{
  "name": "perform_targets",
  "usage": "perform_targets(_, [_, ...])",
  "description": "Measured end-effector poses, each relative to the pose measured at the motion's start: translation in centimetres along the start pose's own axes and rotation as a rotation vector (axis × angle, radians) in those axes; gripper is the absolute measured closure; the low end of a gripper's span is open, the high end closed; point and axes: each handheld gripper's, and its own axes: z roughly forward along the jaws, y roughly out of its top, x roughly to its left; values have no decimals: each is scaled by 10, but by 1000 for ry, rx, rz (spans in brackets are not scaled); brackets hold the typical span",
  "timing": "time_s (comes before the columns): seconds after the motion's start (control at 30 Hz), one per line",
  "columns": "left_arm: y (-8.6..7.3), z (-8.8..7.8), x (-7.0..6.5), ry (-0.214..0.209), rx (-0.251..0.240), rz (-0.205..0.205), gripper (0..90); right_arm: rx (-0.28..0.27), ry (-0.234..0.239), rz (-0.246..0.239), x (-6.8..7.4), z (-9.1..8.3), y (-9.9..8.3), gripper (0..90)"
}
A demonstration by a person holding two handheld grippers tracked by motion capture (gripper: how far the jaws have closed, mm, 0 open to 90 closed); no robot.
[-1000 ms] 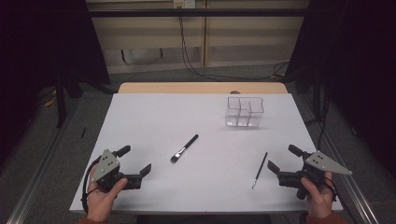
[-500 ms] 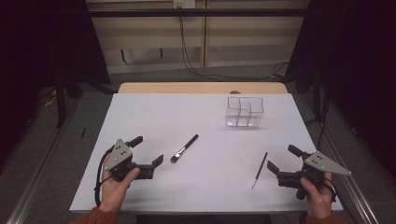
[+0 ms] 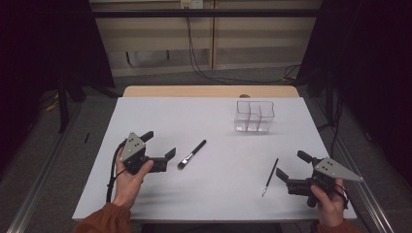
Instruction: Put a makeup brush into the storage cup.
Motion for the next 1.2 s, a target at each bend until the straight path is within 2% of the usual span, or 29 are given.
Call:
perform_targets(0.07, [3,4,0,3,-5,13,19,2,1,5,-1,1,0,0])
perform_targets(0.13, [7,8,0,-24,-2,17,19,0,-1,10,-1,1,0,0])
perform_targets(0.17, [8,12,-1,-37,-16,20,19,0,1,6,-1,1,0,0])
perform_targets(0.2, [8,12,-1,-37,-16,20,20,0,1,6,-1,1,0,0])
perform_targets(0.23, [10,18,-3,-55,-3,30,21,-1,2,8,-1,0,0,0])
perform_targets(0.33, [16,27,-5,-63,0,49,17,0,1,4,-1,0,0,0])
perform_targets(0.37, [16,27,-5,-63,0,49,18,0,1,5,-1,1,0,0])
perform_targets(0.4, [19,34,-2,-79,1,32,20,1,0,5,-1,1,0,0])
perform_targets(0.53, [22,43,-1,-67,16,37,23,3,7,0,0,1,0,0])
perform_targets(0.67, [24,52,-4,-78,15,38,27,2,6,3,-1,1,0,0])
perform_targets(0.77, [24,57,-7,-56,53,59,36,4,6,2,-1,1,-1,0])
perform_targets(0.87, [24,62,-10,-81,94,78,29,3,5,4,-1,1,-1,0])
perform_targets(0.9, [25,63,-11,-86,109,78,29,3,5,4,-1,1,-1,0])
perform_targets(0.97, [27,66,-11,-65,141,68,30,0,-2,8,-1,1,-1,0])
perform_targets(1.07, [29,65,-7,-57,130,53,23,2,-1,6,-1,0,-1,0])
perform_targets(1.1, [30,66,-6,-57,152,51,23,2,0,6,-1,0,-1,0])
perform_targets(1.13, [31,66,-5,-49,197,64,24,6,0,1,-1,1,-1,0])
perform_targets(1.2, [32,66,-5,-49,212,69,22,6,-1,2,-1,1,-1,0])
